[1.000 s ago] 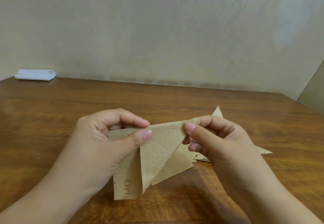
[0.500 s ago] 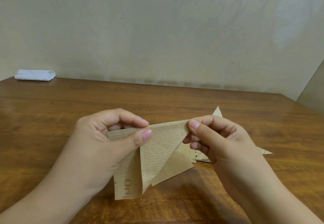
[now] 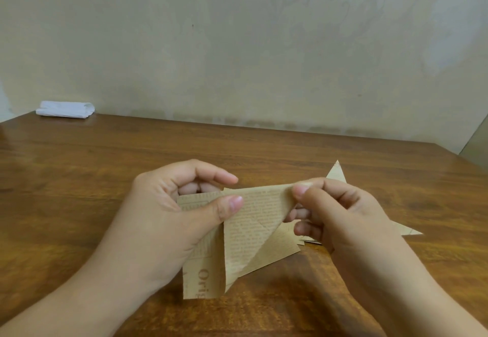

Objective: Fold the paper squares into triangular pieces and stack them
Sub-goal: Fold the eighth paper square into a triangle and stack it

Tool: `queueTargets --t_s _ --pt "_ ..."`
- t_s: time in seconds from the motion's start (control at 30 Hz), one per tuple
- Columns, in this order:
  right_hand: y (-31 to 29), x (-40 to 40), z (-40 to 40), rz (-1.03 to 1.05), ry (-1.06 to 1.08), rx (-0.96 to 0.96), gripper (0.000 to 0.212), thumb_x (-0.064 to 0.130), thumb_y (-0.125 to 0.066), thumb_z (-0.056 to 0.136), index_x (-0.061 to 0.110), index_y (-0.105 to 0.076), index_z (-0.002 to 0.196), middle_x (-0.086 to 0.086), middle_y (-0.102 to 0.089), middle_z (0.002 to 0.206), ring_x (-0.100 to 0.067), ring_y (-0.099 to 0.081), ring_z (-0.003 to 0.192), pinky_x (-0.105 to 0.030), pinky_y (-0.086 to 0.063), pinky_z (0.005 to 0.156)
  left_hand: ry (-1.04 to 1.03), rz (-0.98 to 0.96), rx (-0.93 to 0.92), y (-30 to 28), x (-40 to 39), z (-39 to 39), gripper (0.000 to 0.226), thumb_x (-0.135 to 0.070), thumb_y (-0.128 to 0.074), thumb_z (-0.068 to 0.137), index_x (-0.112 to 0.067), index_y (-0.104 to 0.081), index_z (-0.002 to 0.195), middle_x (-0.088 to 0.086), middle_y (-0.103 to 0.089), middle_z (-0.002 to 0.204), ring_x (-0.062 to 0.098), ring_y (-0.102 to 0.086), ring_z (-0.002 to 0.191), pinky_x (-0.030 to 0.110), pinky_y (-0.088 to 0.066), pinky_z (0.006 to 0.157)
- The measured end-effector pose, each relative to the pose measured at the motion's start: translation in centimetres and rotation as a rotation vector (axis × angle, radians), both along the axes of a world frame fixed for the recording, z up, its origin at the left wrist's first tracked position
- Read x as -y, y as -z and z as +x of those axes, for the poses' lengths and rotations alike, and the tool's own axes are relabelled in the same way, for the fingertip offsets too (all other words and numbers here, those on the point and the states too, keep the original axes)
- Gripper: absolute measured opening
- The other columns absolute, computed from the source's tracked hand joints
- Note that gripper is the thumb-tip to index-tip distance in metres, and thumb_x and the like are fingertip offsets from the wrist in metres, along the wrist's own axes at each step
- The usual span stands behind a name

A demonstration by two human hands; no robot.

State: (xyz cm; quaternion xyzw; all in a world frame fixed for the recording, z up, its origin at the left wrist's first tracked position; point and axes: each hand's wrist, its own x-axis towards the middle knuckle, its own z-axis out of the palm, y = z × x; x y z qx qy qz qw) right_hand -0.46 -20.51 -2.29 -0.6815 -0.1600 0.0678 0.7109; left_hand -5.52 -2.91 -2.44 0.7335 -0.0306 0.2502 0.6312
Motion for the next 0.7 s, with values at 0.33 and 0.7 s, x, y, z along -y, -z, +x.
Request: queueTargets --t_s 0.33,0.7 --pt "0.68 0.24 0.47 -0.018 -0.049 0.063 0.026 0.040 -0.076 0.059 0.016 -0.066 0.055 -0.004 -0.065 0.059 -0.009 -0.055 0.060 -0.014 -0.046 0.058 0.128 -0.095 -0.078 -0.20 -0.28 -0.12 0.024 -0.025 -0.075 0.049 -0.028 -0.074 0.073 0.005 -0.073 0.073 0.018 -0.072 0.069 0.027 -0.057 0.058" --pt "0.69 0.17 0.55 -0.006 -0.060 0.071 0.031 0.044 -0.072 0.052 0.014 -0.067 0.055 -0.006 -0.065 0.058 -0.008 -0.058 0.058 -0.014 -0.047 0.056 0.129 -0.084 -0.079 -0.28 -0.51 -0.24 0.018 -0.022 -0.073 0.054 -0.027 -0.074 0.072 0.005 -0.073 0.072 0.018 -0.072 0.070 0.032 -0.053 0.062"
